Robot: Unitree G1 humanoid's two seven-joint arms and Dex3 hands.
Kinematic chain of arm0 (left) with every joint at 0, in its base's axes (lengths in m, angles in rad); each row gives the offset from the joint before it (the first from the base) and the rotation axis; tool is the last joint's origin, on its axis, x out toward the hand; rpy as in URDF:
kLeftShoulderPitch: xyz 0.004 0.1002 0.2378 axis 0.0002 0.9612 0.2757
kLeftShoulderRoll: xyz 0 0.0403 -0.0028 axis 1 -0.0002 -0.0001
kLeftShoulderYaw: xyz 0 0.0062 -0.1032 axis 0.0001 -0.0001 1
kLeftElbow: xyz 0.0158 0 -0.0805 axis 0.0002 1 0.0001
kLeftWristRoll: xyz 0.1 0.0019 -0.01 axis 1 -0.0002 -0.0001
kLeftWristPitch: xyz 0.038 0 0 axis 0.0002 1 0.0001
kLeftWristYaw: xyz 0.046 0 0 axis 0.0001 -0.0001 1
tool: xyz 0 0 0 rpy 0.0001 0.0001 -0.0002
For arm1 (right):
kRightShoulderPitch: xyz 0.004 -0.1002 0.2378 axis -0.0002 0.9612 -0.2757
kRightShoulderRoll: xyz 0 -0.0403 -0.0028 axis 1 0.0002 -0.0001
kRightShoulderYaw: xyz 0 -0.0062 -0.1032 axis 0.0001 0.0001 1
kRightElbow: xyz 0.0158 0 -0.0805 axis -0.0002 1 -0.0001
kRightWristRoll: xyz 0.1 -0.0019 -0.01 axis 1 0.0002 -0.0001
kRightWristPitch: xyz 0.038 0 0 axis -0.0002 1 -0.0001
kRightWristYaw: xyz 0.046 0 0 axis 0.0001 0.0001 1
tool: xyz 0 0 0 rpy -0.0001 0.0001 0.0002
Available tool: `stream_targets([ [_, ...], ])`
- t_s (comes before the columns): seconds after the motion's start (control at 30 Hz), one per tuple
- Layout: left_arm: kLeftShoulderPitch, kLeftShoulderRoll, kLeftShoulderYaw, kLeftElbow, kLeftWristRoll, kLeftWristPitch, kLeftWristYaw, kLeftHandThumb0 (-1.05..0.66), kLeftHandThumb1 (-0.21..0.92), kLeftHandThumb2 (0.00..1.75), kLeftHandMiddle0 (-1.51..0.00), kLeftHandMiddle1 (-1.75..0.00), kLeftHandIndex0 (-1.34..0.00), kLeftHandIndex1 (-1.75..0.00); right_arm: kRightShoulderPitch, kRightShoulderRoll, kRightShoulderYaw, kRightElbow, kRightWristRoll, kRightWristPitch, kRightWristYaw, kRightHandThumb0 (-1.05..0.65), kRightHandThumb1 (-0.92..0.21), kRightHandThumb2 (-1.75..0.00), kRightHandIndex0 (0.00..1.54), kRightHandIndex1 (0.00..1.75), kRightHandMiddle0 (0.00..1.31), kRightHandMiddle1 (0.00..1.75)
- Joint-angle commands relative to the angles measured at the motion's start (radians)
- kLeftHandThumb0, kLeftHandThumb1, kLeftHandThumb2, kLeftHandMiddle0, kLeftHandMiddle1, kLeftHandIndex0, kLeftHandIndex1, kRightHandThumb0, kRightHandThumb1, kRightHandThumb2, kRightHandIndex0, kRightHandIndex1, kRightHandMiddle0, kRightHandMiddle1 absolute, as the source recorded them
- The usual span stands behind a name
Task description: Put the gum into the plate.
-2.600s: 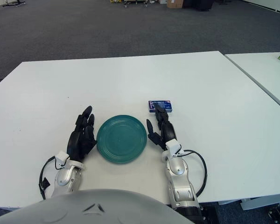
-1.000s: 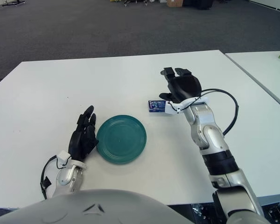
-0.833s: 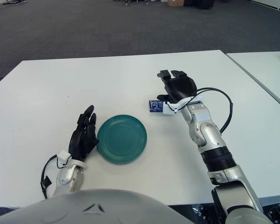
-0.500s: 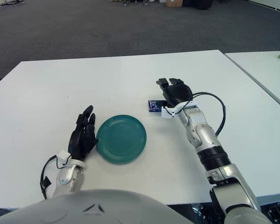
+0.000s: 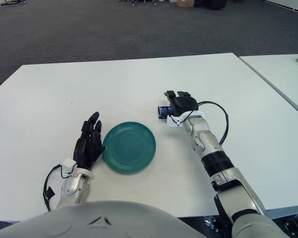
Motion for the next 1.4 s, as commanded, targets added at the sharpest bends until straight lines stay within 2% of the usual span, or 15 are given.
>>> stream_targets([
  [0.0, 0.016, -0.057, -0.023, 0.010, 0.016, 0.032, 0.023, -0.88, 0.92, 0.91, -0.18, 0.00, 0.00, -0.51, -0.034, 0.006, 0.014, 0.024, 0.012, 0.005, -0.017, -1.02, -0.92, -0.85, 0.18, 0.01, 0.00, 0.44],
  [0.37, -0.006, -0.050, -0.026, 0.021, 0.010, 0.038, 0.025, -0.88, 0.92, 0.91, -0.17, 0.00, 0.00, -0.50, -0.052, 0.024, 0.029, 0.094, 0.058, 0.036, -0.001, -1.05, -0.92, -0.96, 0.17, 0.01, 0.00, 0.42],
  [0.73, -0.050, -0.061, -0.029, 0.058, 0.001, 0.040, 0.026, -0.89, 0.92, 0.89, -0.17, 0.00, 0.00, -0.50, -0.062, 0.031, 0.048, 0.199, 0.090, 0.055, -0.029, -0.96, -0.92, -1.01, 0.17, 0.00, 0.00, 0.38],
  [1.37, -0.116, -0.091, -0.057, 0.109, -0.011, 0.031, 0.053, -0.88, 0.92, 0.88, -0.18, -0.01, 0.00, -0.53, -0.074, -0.055, 0.077, 0.304, 0.111, -0.014, -0.050, -0.79, -0.92, -0.92, 0.23, 0.02, 0.00, 0.31],
])
